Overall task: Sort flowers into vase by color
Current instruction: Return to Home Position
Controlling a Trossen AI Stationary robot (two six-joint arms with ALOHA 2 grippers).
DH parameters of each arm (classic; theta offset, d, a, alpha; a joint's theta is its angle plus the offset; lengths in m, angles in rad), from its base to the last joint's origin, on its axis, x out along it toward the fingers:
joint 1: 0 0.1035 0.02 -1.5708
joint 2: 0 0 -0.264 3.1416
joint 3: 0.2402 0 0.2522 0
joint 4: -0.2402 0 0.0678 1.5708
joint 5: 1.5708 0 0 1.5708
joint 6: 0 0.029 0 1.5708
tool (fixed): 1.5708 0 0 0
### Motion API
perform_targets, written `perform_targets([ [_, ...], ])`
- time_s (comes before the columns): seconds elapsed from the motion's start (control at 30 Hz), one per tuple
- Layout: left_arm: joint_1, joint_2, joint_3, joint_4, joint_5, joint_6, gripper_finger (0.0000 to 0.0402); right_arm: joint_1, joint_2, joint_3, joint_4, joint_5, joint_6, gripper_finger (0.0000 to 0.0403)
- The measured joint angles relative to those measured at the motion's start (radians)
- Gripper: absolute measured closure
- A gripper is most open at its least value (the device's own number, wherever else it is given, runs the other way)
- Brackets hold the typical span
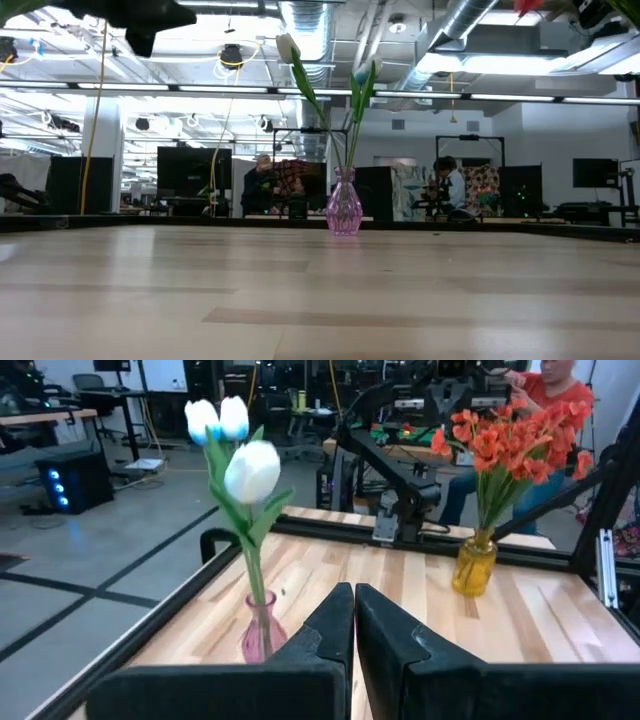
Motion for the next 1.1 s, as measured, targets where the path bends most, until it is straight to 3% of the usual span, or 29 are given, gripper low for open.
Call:
perform_targets([
  [0.23, 0.0, -0.085, -0.097, 0.009, 0.001, 0.003, 0.0401, -0.007, 0.0, -0.007, 0.049, 0.001, -0.012, 0.0381],
  [0.5, 0.0, -0.132, -0.2, 0.061, 0.001, 0.001, 0.0401, -0.093, 0.006, -0.028, 0.235, -0.01, -0.164, 0.0379],
  [0.73, 0.0, -0.135, -0.253, 0.146, 0.001, 0.021, 0.0401, -0.202, 0.01, -0.111, 0.451, -0.192, -0.286, 0.0379],
  [1.1, 0.0, -0.135, -0.253, 0.149, 0.0, 0.091, 0.0401, -0.387, -0.03, -0.12, 0.46, -0.394, -0.349, 0.0379],
])
